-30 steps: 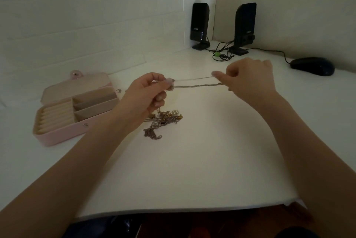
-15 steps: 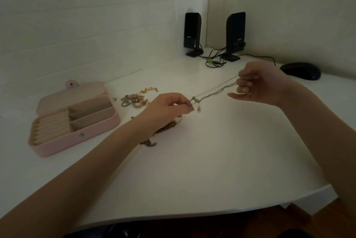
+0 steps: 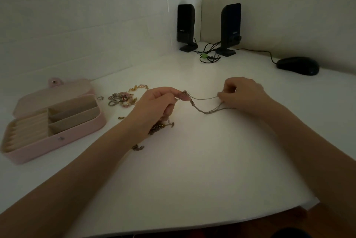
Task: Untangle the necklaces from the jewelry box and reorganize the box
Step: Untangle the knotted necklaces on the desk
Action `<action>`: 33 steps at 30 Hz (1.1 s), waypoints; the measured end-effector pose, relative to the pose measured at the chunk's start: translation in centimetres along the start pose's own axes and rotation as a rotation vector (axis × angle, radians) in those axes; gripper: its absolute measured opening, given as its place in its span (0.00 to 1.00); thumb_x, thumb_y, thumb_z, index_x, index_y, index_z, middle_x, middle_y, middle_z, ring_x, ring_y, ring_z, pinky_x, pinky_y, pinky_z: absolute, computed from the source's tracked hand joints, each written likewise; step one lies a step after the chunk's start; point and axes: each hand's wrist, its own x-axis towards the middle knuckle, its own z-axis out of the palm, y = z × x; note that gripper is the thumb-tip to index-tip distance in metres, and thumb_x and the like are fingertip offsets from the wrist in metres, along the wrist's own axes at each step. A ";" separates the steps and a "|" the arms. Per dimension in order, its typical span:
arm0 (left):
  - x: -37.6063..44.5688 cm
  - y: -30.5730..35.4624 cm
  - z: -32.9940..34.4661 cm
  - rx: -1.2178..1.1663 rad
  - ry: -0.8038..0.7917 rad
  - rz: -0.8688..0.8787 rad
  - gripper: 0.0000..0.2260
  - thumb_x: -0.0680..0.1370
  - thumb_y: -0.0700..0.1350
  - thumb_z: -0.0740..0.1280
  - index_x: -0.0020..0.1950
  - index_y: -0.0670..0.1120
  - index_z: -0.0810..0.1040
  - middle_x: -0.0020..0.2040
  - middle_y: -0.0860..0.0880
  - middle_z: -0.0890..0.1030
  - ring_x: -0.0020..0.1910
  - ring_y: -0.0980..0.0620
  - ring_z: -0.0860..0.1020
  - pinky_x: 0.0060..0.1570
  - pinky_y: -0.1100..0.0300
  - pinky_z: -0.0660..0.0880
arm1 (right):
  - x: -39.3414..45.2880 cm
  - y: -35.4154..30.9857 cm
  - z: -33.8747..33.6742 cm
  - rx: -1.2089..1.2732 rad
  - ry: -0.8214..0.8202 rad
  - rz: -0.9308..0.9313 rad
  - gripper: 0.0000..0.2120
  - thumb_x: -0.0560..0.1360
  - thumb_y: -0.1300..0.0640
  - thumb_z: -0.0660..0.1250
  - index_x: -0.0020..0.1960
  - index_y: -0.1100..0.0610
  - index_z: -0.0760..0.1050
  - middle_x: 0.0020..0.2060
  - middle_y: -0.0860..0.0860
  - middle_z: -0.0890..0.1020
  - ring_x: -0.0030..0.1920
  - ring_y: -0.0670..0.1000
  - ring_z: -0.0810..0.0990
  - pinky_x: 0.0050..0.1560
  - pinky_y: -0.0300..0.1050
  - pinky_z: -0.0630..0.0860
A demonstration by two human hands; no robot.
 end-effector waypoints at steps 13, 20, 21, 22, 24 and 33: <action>0.0 -0.2 0.1 0.219 0.060 0.099 0.15 0.76 0.34 0.57 0.41 0.49 0.81 0.21 0.56 0.66 0.21 0.59 0.61 0.24 0.69 0.60 | -2.7 -5.0 0.7 0.577 -0.080 -0.382 0.02 0.71 0.54 0.73 0.42 0.50 0.81 0.39 0.49 0.85 0.42 0.49 0.83 0.49 0.44 0.78; -0.1 -0.5 0.2 0.265 0.083 0.151 0.10 0.76 0.37 0.62 0.42 0.47 0.81 0.23 0.52 0.66 0.24 0.55 0.62 0.23 0.70 0.62 | -2.7 -5.0 0.6 0.715 -0.130 -0.356 0.01 0.72 0.61 0.72 0.43 0.57 0.80 0.39 0.52 0.84 0.40 0.47 0.82 0.48 0.40 0.78; -0.1 -0.5 0.2 0.269 0.090 0.156 0.08 0.76 0.39 0.64 0.43 0.48 0.80 0.23 0.52 0.65 0.25 0.55 0.62 0.23 0.70 0.61 | -2.6 -5.0 0.6 0.743 -0.140 -0.337 0.02 0.73 0.62 0.72 0.43 0.57 0.80 0.39 0.52 0.84 0.40 0.48 0.81 0.49 0.42 0.78; -0.1 -0.5 0.1 0.273 0.096 0.161 0.04 0.76 0.42 0.66 0.44 0.48 0.80 0.22 0.54 0.65 0.24 0.55 0.62 0.23 0.70 0.60 | -2.6 -5.0 0.5 0.761 -0.151 -0.319 0.02 0.73 0.62 0.71 0.42 0.56 0.79 0.38 0.52 0.84 0.40 0.49 0.81 0.50 0.44 0.78; -0.2 -0.4 0.2 0.281 0.097 0.186 0.03 0.76 0.46 0.68 0.46 0.48 0.79 0.21 0.55 0.64 0.21 0.58 0.60 0.23 0.70 0.58 | -2.6 -5.0 0.5 0.788 -0.172 -0.298 0.03 0.73 0.62 0.70 0.42 0.56 0.79 0.37 0.51 0.83 0.39 0.49 0.80 0.48 0.43 0.78; -0.1 -0.4 0.3 0.228 0.161 0.244 0.04 0.75 0.44 0.70 0.41 0.46 0.80 0.23 0.52 0.64 0.21 0.59 0.59 0.23 0.70 0.58 | -2.6 -5.3 1.2 0.914 -0.243 -0.266 0.06 0.75 0.68 0.67 0.42 0.59 0.76 0.37 0.55 0.82 0.36 0.48 0.80 0.44 0.38 0.79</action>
